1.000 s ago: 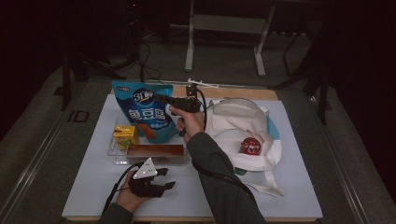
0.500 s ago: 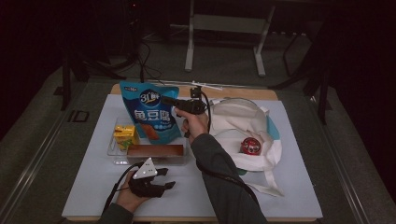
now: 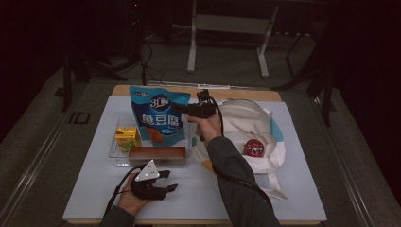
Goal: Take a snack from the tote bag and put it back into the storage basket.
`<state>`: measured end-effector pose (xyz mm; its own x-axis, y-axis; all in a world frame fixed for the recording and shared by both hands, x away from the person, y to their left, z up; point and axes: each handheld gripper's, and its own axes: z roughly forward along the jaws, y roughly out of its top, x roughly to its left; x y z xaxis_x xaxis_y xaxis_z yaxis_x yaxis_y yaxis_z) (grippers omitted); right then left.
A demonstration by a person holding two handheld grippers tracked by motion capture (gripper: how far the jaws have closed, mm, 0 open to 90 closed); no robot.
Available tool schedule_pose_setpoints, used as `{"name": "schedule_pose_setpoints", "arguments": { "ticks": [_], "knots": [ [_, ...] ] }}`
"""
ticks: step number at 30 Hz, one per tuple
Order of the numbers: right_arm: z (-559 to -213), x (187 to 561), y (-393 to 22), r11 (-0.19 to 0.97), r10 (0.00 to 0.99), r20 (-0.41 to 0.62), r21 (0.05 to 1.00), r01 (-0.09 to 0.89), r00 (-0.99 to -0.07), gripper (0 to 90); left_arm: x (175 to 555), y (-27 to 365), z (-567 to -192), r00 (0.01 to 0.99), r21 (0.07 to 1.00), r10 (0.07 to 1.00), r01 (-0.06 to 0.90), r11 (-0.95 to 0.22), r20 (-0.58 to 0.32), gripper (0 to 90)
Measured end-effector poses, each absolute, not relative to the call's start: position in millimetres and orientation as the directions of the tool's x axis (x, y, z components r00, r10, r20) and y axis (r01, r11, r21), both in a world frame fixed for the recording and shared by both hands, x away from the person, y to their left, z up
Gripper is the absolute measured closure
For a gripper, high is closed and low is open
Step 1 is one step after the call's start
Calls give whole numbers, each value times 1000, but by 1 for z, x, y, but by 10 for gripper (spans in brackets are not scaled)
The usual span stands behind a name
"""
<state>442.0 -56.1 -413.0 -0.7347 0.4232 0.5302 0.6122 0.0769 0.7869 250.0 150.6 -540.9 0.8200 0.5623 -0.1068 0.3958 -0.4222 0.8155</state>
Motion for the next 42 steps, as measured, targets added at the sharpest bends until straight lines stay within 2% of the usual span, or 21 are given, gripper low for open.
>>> {"name": "schedule_pose_setpoints", "arguments": {
  "ticks": [10,13,18,42],
  "knots": [
    [-411,430,-60,269,483,337,821,503,-808,720,250,150,-541,820,815,563,396,-423,-105,407],
    [-412,428,-62,295,484,313,821,489,-817,714,250,150,-541,819,815,564,396,-423,-106,407],
    [-413,420,-61,397,487,209,812,428,-848,718,250,150,-541,819,813,564,397,-426,-104,407],
    [-420,425,-27,366,467,198,844,392,-862,850,250,150,-541,821,813,561,396,-427,-106,405]
  ]
}}
